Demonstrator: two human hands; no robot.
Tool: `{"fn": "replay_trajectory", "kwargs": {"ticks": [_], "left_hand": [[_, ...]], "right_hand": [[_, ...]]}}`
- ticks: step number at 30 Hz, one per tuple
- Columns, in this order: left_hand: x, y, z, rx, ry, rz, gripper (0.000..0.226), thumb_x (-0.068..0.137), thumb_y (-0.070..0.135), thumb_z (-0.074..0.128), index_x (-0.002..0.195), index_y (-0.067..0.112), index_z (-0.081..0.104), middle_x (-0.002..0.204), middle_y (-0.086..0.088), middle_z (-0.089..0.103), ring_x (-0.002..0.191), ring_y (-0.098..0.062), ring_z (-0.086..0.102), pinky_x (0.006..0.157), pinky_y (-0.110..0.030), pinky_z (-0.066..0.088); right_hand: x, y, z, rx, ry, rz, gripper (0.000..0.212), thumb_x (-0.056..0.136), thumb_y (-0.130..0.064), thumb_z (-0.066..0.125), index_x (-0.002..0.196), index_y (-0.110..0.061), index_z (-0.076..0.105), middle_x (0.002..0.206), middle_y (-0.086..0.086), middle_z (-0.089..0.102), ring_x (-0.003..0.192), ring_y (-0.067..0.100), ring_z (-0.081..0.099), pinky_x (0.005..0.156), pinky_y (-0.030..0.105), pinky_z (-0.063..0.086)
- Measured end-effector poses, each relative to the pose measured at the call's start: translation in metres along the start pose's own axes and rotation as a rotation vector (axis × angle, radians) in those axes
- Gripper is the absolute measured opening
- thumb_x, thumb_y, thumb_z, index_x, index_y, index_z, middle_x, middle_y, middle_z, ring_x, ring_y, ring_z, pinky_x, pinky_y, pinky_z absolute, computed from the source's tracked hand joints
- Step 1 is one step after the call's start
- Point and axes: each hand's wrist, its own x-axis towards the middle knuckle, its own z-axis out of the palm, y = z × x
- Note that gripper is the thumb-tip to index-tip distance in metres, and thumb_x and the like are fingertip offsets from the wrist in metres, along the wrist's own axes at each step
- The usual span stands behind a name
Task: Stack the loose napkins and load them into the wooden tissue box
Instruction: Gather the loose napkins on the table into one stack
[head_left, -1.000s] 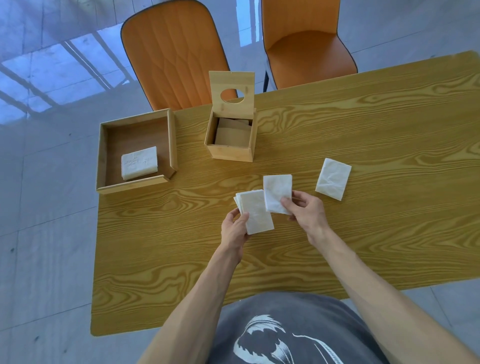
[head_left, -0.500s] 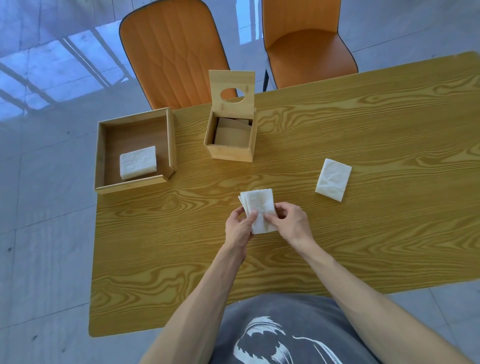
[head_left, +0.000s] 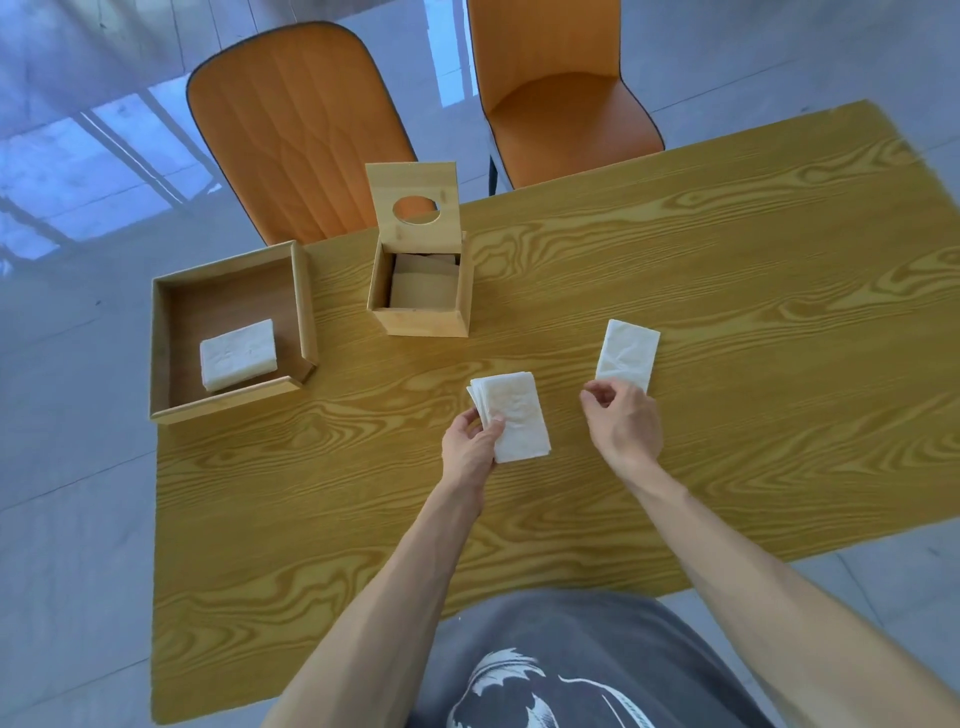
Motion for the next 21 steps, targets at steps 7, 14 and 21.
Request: {"fn": "replay_trajectory", "kwargs": {"ticks": [7, 14, 21], "left_hand": [[0.004, 0.002, 0.01, 0.011, -0.008, -0.001, 0.048, 0.094, 0.015, 0.066, 0.138, 0.011, 0.049, 0.115, -0.005, 0.07, 0.107, -0.026, 0.069, 0.097, -0.047, 0.055], [0.006, 0.002, 0.014, 0.008, 0.004, 0.001, 0.044, 0.094, 0.017, 0.066, 0.135, 0.014, 0.051, 0.111, -0.004, 0.07, 0.105, -0.024, 0.069, 0.095, -0.045, 0.056], [0.01, 0.004, 0.015, 0.008, 0.004, 0.008, 0.042, 0.094, 0.019, 0.066, 0.133, 0.017, 0.051, 0.117, -0.005, 0.07, 0.107, -0.024, 0.069, 0.098, -0.051, 0.053]], "right_hand": [[0.03, 0.011, -0.025, -0.014, 0.188, 0.134, 0.033, 0.092, -0.036, 0.056, 0.119, -0.017, 0.063, 0.113, 0.002, 0.065, 0.098, 0.024, 0.062, 0.073, 0.032, 0.043], [0.042, 0.014, -0.021, -0.023, 0.178, 0.246, 0.054, 0.091, -0.046, 0.059, 0.133, -0.013, 0.05, 0.128, 0.008, 0.054, 0.107, 0.027, 0.059, 0.083, 0.038, 0.045], [0.052, 0.013, -0.014, -0.029, 0.168, 0.337, 0.057, 0.085, -0.052, 0.064, 0.128, -0.016, 0.052, 0.131, 0.008, 0.051, 0.114, 0.028, 0.056, 0.099, 0.045, 0.042]]}}
